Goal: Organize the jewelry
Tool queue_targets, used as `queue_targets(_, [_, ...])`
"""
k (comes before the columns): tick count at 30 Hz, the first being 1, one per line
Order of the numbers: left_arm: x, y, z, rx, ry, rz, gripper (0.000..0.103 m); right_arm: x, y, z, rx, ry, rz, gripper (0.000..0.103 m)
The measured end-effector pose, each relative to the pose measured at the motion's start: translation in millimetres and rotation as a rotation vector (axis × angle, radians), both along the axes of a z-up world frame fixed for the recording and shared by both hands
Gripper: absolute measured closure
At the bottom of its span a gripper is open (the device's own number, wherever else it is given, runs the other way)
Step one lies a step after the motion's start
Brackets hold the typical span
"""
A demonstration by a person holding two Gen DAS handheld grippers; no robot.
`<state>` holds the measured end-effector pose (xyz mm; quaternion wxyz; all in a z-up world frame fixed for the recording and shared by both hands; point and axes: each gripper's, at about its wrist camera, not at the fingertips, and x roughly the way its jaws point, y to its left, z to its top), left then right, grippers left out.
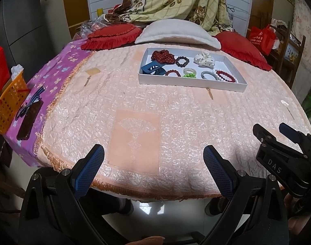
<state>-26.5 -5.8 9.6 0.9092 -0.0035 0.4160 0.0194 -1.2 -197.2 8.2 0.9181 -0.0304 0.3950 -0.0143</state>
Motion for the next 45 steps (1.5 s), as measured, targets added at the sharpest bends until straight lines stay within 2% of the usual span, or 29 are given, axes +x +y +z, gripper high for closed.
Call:
queue_targets(21, [12.6,8.8,-7.8,0.0,0.025,0.017,0.005,5.5,3.8,-2.6,-0.009,0.0,0.014,0.036])
queue_targets(29, [40.3,15.6,-13.2,0.04,0.022,0.03,0.005,29.0,9.1,6.3,-0.032,-0.028,0.029,0.036])
queue_targets(39, [79.8,28.2,-10.2,0.032,0.018,0.051,0.005,59.0,27.0,7.6,-0.048,-0.032,0.067,0.035])
queue_targets(45, [95.3,30.1,-19.2,0.002,0.056,0.052,0.005,74.2,28.1,-1.4,-0.034,0.005,0.064,0.035])
